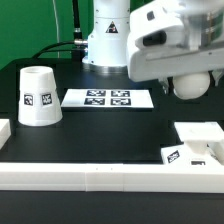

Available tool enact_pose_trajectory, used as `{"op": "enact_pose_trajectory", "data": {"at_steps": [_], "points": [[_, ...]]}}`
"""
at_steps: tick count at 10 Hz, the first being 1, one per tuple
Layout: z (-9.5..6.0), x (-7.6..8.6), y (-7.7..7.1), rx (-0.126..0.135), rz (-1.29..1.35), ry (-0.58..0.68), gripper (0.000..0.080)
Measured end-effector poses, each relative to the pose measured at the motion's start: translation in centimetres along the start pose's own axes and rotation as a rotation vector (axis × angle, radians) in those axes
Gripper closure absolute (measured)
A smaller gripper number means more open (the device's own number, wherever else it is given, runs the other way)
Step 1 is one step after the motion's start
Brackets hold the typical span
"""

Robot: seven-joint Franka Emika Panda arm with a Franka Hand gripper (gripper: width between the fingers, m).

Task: Assemble lamp

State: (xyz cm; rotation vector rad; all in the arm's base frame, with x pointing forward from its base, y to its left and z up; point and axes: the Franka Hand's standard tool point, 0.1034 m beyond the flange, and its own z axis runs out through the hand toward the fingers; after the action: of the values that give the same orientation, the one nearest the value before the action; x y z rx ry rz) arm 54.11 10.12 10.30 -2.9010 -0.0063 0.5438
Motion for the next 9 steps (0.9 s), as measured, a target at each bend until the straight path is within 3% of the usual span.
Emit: {"op": "enact_pose_trajectory", "data": {"at_steps": [2,3,7,9], "points": [[-3.0,0.9,-0.1,-0.005,-0.017,0.114,0.0223],[-3.2,2.0,0.0,-0.012,-0.016,0.225,0.0223],[-2.9,2.5,0.5,-0.04,-0.018,0.462,0.0223],[-4.3,3.3,0.5,-0.054,-0.03,0.576,0.0223]]}}
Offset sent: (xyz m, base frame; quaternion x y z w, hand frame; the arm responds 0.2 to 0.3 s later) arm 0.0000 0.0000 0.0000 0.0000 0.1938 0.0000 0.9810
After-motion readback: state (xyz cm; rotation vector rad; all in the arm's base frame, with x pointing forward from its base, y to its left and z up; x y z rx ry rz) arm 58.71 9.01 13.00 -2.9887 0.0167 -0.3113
